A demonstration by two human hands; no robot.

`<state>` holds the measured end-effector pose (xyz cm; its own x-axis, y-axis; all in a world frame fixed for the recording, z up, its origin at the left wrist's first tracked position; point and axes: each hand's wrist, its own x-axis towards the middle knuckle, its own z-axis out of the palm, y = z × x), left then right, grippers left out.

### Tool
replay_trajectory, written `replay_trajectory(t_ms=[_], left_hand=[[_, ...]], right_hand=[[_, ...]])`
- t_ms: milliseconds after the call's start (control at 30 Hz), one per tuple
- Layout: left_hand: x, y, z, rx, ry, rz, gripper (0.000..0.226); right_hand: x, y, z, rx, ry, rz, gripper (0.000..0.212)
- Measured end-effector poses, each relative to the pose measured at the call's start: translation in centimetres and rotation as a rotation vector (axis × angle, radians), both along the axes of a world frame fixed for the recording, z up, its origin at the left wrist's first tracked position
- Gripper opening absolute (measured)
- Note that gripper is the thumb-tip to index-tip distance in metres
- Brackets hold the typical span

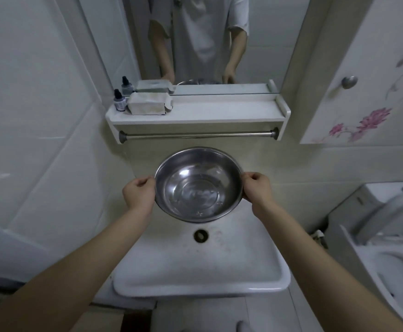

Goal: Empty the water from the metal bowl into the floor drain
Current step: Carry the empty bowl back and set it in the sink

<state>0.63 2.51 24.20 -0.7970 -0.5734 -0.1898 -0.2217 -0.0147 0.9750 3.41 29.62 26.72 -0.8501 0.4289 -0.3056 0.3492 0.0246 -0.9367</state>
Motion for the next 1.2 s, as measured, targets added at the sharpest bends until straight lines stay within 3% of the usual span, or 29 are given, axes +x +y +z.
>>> replay_trajectory(t_ms=[167, 300, 500, 1200], left_hand=[[-0.9, -1.7, -0.4, 0.048, -0.013, -0.052, 0.008], [-0.9, -2.3, -0.9, 0.075, -0.029, -0.088, 0.012], [-0.2, -2.5, -2.2, 0.081, -0.074, -0.134, 0.011], [5.1, -1.9, -7.7, 0.07, -0.205, -0.037, 0.006]], right_hand=[[1.1, -2.4, -0.9, 0.007, -0.013, -0.056, 0.031], [1.8, -3.1, -1.6, -0.005, -0.04, -0.068, 0.017], [2.3, -3.2, -3.0, -0.022, -0.083, -0.086, 0.015], [6.0, -2.6, -8.2, -0.022, -0.248, -0.013, 0.019]])
